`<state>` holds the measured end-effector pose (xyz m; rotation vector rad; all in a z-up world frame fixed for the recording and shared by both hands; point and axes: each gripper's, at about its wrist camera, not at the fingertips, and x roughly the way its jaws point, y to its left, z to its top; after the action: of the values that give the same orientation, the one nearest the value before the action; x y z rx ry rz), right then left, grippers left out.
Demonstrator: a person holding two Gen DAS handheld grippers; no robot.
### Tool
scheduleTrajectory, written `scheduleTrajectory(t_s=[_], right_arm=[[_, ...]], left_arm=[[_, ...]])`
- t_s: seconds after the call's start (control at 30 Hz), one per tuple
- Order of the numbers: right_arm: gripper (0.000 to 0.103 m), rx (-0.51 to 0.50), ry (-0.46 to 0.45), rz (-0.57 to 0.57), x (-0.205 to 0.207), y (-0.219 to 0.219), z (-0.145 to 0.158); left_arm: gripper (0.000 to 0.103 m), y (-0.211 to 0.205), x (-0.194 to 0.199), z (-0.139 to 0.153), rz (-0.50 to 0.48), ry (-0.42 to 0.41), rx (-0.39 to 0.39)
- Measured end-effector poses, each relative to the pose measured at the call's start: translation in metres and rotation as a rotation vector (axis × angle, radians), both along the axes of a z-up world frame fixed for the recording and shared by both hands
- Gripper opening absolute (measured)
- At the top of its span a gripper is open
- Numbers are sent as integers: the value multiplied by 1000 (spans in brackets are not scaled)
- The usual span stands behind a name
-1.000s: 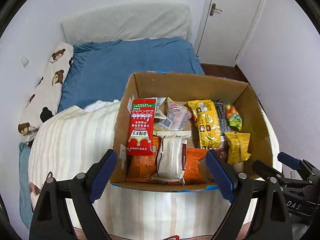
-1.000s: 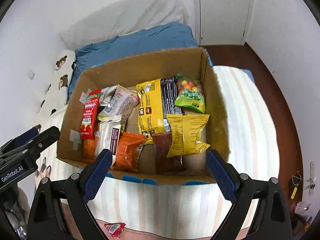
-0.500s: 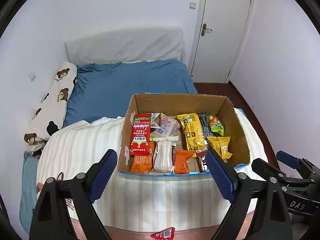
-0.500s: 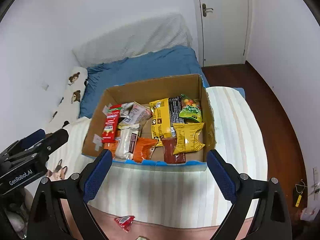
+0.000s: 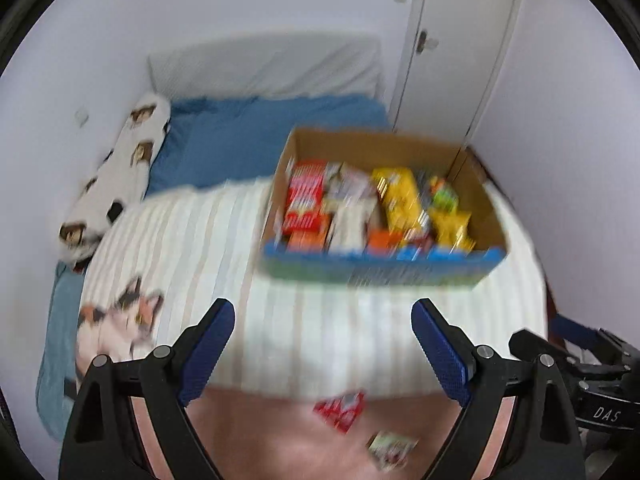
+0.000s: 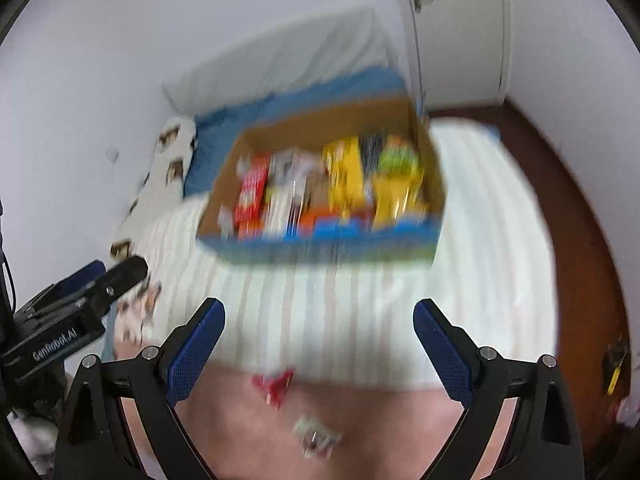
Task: Organize snacks
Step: 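Move both grippers down toward the small snacks on the floor, then grasp the red triangular packet with the left gripper while the right grasps the small white packet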
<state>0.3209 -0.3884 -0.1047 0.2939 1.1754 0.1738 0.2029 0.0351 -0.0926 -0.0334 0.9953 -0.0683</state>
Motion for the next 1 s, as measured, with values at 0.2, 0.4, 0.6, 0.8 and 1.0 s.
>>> scheduleTrajectory(t_s=[0.2, 0.4, 0.6, 0.8, 1.0], right_arm=[[97, 128, 306, 17, -36, 18, -113], [92, 213, 509, -7, -60, 35, -201], [63, 112, 509, 39, -79, 53, -233], [44, 89, 434, -12, -81, 24, -214], [43, 82, 407, -69, -78, -13, -201]], left_arm=[[91, 21, -30, -90, 34, 212, 86], [91, 30, -47, -145, 34, 337, 150], [91, 37, -52, -168, 39, 404, 146], [91, 12, -39, -176, -45, 424, 89], [91, -44, -15, -198, -206, 477, 51]])
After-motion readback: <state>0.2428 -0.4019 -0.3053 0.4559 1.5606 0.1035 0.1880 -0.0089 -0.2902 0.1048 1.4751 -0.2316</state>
